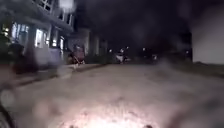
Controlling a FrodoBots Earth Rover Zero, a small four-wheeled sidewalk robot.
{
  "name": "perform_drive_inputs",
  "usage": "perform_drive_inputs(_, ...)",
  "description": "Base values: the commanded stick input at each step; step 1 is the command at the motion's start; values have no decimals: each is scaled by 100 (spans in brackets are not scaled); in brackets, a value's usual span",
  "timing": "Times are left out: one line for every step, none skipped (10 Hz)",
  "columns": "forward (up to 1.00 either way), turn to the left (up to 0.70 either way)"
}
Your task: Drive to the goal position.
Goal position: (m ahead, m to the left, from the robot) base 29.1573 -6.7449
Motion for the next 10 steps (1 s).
perform_drive_inputs(70, 2)
perform_drive_inputs(70, 2)
perform_drive_inputs(70, 2)
perform_drive_inputs(70, 2)
perform_drive_inputs(70, 2)
perform_drive_inputs(70, 2)
perform_drive_inputs(70, 2)
perform_drive_inputs(70, 2)
perform_drive_inputs(70, 2)
perform_drive_inputs(70, 2)
